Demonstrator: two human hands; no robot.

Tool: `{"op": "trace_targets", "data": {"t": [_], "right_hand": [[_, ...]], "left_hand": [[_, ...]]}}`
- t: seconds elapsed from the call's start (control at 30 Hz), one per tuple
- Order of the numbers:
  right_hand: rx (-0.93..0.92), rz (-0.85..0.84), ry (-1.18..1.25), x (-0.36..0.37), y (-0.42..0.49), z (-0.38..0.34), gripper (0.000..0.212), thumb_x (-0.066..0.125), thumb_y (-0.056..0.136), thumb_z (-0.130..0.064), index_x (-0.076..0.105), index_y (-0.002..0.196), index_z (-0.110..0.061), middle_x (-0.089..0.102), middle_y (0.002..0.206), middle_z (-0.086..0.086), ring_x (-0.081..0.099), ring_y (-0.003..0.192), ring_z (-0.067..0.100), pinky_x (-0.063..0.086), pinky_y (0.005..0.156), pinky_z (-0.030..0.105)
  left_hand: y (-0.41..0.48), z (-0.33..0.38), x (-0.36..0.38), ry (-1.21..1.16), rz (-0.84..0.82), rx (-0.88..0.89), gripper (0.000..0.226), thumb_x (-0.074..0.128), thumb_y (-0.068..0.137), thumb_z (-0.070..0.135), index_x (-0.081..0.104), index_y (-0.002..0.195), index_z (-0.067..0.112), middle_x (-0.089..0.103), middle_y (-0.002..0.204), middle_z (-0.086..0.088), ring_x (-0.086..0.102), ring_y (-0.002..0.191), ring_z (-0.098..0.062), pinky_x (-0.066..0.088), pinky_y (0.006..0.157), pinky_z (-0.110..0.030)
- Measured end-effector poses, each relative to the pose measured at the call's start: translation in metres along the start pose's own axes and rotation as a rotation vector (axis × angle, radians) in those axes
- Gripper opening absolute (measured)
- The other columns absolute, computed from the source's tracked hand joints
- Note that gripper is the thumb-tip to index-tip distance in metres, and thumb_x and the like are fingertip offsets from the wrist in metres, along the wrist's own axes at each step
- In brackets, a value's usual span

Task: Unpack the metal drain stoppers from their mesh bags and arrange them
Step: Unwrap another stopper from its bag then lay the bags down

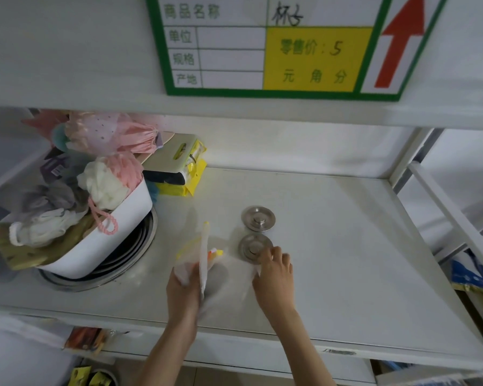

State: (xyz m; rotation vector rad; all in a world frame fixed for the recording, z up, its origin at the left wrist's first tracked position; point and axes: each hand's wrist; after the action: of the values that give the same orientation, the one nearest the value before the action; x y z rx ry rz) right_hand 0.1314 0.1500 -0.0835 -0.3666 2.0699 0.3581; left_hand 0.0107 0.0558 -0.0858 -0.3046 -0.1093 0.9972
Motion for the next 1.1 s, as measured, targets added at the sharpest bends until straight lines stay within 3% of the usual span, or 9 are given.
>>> {"op": "trace_targets", "data": {"t": [0.13, 0.27, 0.37, 0.5, 0.63, 0.8, 0.93, 1.0, 1.1], "right_hand": [[-0.043, -0.089, 0.38, -0.014, -0.046, -0.012, 0.004, 0.057, 0.087, -0.021, 0.055, 0.089, -0.021, 0.062, 0.088, 0.0, 0.055, 0.078, 0.02, 0.049, 0.071, 0.033], [-0.049, -0.081, 0.503, -0.013, -0.057, -0.026, 0.012, 0.057, 0.088, -0.013, 0.053, 0.081, -0.023, 0.056, 0.085, -0.006, 0.054, 0.066, 0.005, 0.041, 0.058, 0.011], [-0.064, -0.136, 0.399, -0.005, -0.058, -0.028, 0.014, 0.049, 0.08, 0.005, 0.051, 0.081, -0.009, 0.047, 0.098, 0.002, 0.05, 0.06, 0.012, 0.042, 0.056, 0.022], [-0.099, -0.195, 0.306, -0.001, -0.051, -0.032, 0.036, 0.045, 0.079, 0.005, 0.056, 0.112, -0.004, 0.05, 0.115, 0.014, 0.06, 0.086, 0.035, 0.046, 0.071, 0.031], [-0.113, -0.067, 0.364, -0.006, -0.05, -0.041, 0.016, 0.046, 0.076, 0.006, 0.057, 0.082, -0.003, 0.059, 0.087, 0.011, 0.052, 0.071, 0.026, 0.043, 0.061, 0.033], [0.026, -0.08, 0.665, -0.012, -0.067, -0.039, 0.035, 0.041, 0.082, 0.011, 0.055, 0.073, -0.02, 0.053, 0.054, -0.018, 0.043, 0.052, 0.008, 0.035, 0.049, 0.013], [0.167, -0.173, 0.851, -0.01, -0.065, -0.032, 0.033, 0.046, 0.088, 0.002, 0.063, 0.11, -0.017, 0.073, 0.087, 0.002, 0.068, 0.079, 0.018, 0.054, 0.063, 0.019], [0.114, -0.163, 0.752, -0.01, -0.064, -0.032, 0.033, 0.05, 0.087, 0.002, 0.062, 0.11, -0.019, 0.071, 0.1, 0.005, 0.067, 0.082, 0.012, 0.049, 0.061, 0.01], [-0.023, -0.145, 0.532, -0.009, -0.062, -0.027, 0.026, 0.05, 0.084, 0.0, 0.058, 0.089, -0.024, 0.063, 0.098, 0.008, 0.058, 0.071, 0.006, 0.049, 0.062, 0.016]], "left_hand": [[0.001, -0.01, 0.001, 0.063, -0.008, 0.038, 0.026, 0.063, 0.081, 0.034, 0.064, 0.093, 0.011, 0.068, 0.089, -0.012, 0.066, 0.083, -0.029, 0.052, 0.067, -0.039], [-0.002, -0.018, 0.004, 0.195, -0.018, 0.093, 0.022, 0.055, 0.087, 0.03, 0.061, 0.084, 0.01, 0.065, 0.082, -0.013, 0.063, 0.075, -0.032, 0.048, 0.06, -0.036], [-0.006, -0.018, 0.006, 0.228, 0.009, 0.132, 0.03, 0.053, 0.085, 0.038, 0.057, 0.089, 0.009, 0.063, 0.079, -0.006, 0.061, 0.073, -0.024, 0.046, 0.066, -0.034], [-0.008, -0.022, 0.008, 0.271, -0.002, 0.148, 0.014, 0.052, 0.093, 0.022, 0.053, 0.093, 0.008, 0.058, 0.074, -0.003, 0.055, 0.07, -0.023, 0.041, 0.068, -0.03], [-0.007, -0.028, 0.004, 0.278, -0.021, 0.162, 0.009, 0.048, 0.093, 0.009, 0.047, 0.084, 0.007, 0.054, 0.066, -0.008, 0.053, 0.06, -0.025, 0.04, 0.045, -0.024], [-0.006, -0.022, 0.001, 0.249, -0.062, 0.154, 0.024, 0.046, 0.09, 0.03, 0.048, 0.092, 0.006, 0.05, 0.068, -0.02, 0.052, 0.06, -0.028, 0.038, 0.044, -0.029], [-0.006, -0.023, 0.004, 0.206, -0.091, 0.101, 0.048, 0.048, 0.075, 0.056, 0.053, 0.082, 0.008, 0.053, 0.067, -0.014, 0.053, 0.058, -0.029, 0.039, 0.04, -0.029], [-0.012, -0.021, 0.005, 0.18, -0.096, 0.113, 0.044, 0.048, 0.077, 0.052, 0.05, 0.078, 0.008, 0.051, 0.068, -0.01, 0.052, 0.061, -0.026, 0.04, 0.045, -0.031], [-0.026, -0.016, 0.007, 0.17, -0.113, 0.178, 0.014, 0.048, 0.086, 0.027, 0.046, 0.077, 0.016, 0.051, 0.07, -0.004, 0.05, 0.065, -0.024, 0.042, 0.054, -0.031]]}}
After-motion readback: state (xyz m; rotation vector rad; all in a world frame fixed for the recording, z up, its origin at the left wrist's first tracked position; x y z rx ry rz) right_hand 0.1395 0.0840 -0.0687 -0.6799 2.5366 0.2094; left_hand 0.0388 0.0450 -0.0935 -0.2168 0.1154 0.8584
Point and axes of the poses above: each hand's wrist, its own y-axis towards the middle knuckle, its own x-axis out of the palm, z = x × y
